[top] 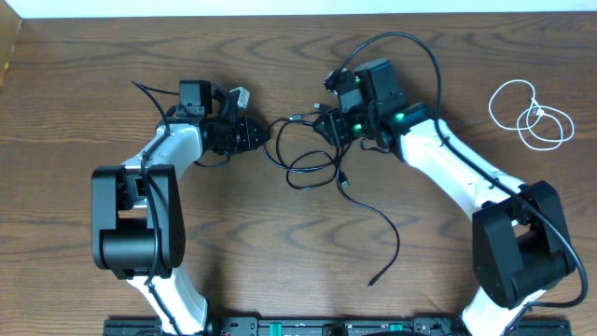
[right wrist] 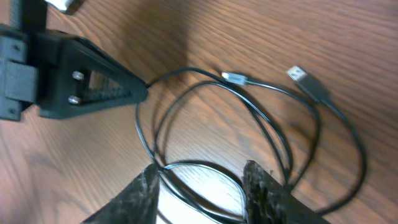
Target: Untangle cables
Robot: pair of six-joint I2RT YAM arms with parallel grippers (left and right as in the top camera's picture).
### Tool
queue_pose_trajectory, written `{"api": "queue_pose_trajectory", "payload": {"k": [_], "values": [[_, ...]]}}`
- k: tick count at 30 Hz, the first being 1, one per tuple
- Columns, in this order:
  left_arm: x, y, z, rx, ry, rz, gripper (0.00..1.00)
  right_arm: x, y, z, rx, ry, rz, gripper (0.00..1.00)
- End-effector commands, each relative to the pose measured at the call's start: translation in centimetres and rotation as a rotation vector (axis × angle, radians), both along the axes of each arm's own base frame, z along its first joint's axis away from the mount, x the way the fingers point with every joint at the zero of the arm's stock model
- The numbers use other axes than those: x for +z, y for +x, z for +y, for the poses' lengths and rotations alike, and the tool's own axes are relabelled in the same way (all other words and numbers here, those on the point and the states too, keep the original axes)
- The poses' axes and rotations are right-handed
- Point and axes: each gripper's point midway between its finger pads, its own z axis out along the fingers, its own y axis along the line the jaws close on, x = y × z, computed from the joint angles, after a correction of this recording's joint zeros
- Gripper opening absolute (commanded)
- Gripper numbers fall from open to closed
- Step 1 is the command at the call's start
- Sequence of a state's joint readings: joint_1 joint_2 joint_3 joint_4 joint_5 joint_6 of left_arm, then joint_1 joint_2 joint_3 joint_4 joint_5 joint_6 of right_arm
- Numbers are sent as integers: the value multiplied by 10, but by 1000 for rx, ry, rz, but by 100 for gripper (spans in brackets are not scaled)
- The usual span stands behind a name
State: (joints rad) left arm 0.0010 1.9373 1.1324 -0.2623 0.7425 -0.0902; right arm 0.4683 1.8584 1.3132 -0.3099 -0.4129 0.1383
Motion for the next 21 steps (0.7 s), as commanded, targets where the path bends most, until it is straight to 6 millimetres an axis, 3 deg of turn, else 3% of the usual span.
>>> {"api": "queue_pose_trajectory", "payload": {"k": [1,9,17,21], "values": [[-7,-4,2,7,14,19,23,-4,-5,14,-30,12,29,35],[-17,-4,2,12,111,21,23,-14,0,34,-84,55,52,28],[-30,-4,8,72,255,45,22,-47,1,46,-123,70,124,27],[-33,-3,13,90,302,46,12,-63,0,53,-123,71,143,27]]}}
